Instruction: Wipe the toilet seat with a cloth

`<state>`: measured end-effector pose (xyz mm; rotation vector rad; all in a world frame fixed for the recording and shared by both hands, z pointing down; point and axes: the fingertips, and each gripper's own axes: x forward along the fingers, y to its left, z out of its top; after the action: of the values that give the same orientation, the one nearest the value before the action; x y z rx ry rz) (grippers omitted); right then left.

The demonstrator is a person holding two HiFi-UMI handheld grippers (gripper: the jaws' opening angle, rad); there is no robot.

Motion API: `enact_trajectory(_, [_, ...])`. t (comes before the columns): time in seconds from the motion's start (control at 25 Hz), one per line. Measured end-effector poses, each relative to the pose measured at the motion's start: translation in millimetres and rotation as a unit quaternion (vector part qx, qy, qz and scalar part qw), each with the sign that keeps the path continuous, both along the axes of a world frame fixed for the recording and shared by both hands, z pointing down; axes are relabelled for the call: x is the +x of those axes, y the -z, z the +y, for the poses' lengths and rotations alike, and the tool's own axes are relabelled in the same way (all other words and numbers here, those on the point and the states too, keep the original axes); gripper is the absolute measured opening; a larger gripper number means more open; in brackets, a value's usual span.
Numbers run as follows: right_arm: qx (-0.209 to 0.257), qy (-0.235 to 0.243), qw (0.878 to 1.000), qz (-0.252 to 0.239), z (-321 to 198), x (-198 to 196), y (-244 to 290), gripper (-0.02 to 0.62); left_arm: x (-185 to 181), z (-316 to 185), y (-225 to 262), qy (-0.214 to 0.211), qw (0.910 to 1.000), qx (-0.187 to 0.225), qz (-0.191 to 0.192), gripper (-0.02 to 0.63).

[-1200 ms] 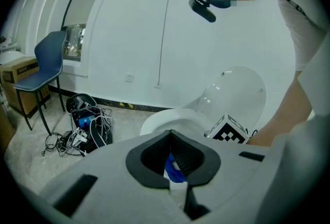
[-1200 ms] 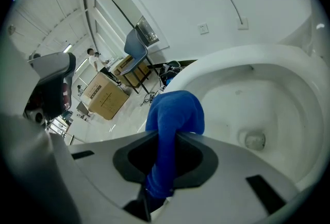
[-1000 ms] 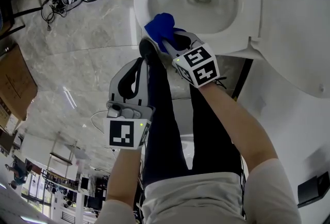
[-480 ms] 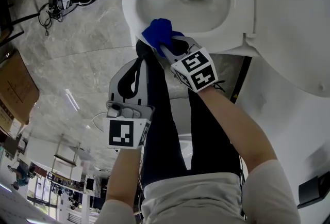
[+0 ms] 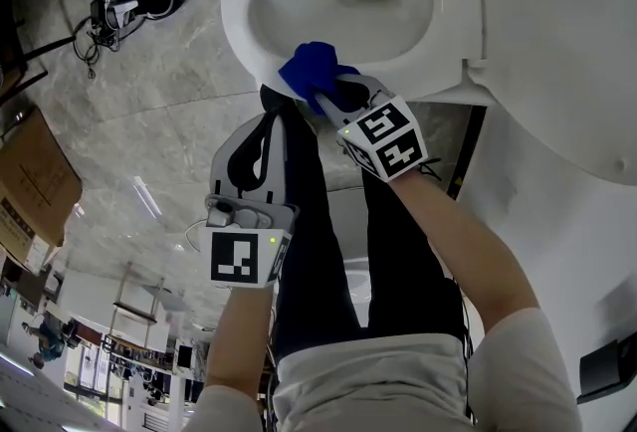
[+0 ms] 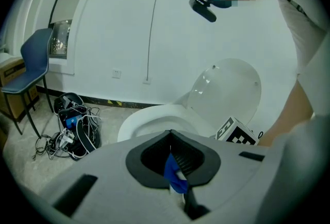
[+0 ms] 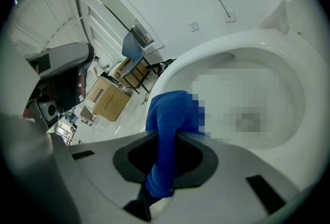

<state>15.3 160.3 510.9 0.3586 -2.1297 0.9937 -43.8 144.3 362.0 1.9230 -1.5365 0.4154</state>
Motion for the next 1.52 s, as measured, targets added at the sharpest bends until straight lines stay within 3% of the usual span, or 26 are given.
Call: enact_trajectory(1.52, [0.005, -0.049, 0.999, 0.006, -29.6, 95.1, 0.5, 0.055, 72.1, -33.5, -6.7, -0.053, 0.9986, 0.0, 0.003, 0.008])
